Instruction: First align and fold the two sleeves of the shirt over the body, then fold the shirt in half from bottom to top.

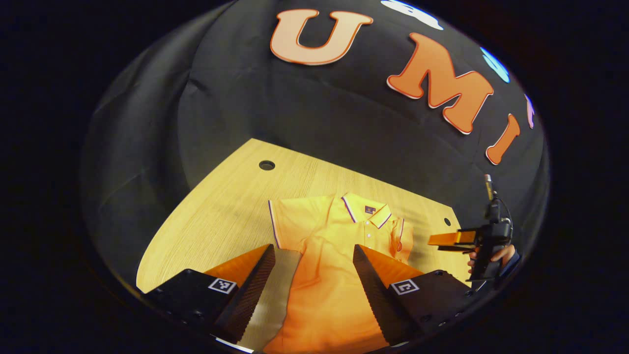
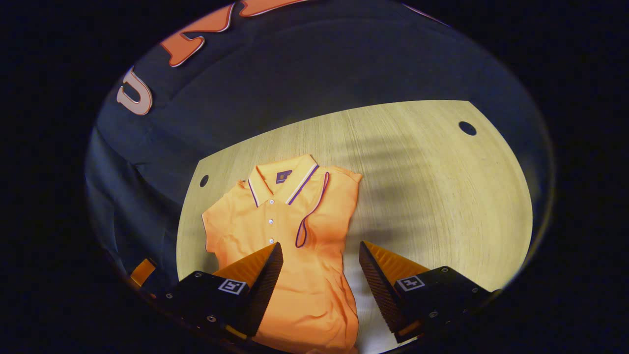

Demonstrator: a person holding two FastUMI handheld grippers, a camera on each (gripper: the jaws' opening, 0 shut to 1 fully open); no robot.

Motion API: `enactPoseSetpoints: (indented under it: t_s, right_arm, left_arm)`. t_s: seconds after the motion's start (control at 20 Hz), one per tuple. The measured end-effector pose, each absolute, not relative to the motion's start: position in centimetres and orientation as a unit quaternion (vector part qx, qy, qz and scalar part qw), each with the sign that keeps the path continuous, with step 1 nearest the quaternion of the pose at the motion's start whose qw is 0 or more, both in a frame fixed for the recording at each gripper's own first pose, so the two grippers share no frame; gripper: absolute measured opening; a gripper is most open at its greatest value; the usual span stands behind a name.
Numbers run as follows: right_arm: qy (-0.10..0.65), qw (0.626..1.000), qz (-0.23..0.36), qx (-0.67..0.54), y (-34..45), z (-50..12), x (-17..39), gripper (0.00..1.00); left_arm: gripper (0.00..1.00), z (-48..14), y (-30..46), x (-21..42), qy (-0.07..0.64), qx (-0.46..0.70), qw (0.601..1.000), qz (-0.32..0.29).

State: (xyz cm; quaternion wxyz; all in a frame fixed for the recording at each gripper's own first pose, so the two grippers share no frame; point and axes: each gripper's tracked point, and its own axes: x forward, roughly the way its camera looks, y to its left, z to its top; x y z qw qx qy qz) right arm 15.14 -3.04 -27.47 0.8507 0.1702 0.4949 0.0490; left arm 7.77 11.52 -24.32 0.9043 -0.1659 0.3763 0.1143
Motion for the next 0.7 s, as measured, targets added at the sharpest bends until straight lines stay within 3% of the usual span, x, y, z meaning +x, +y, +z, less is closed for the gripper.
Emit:
enactPoseSetpoints:
  t_s: [0.25, 0.4, 0.7]
  right_arm:
    - [0.461, 0.866, -0.009, 0.196, -3.7, -24.9, 11.1, 0.96]
    - [0.433, 0.879, -0.04, 0.196, -3.7, -23.2, 9.1, 0.97]
    - [0.396, 0.895, -0.079, 0.188, -2.8, -20.8, 4.0, 0.97]
  left_arm:
    - [0.98, -30.2, 13.0, 10.8, 0.462, -0.209, 0.857, 0.087]
    - [1.0, -34.2, 15.1, 12.4, 0.514, -0.188, 0.833, 0.086]
    - [0.95, -39.3, 17.9, 15.4, 0.58, -0.15, 0.795, 0.095]
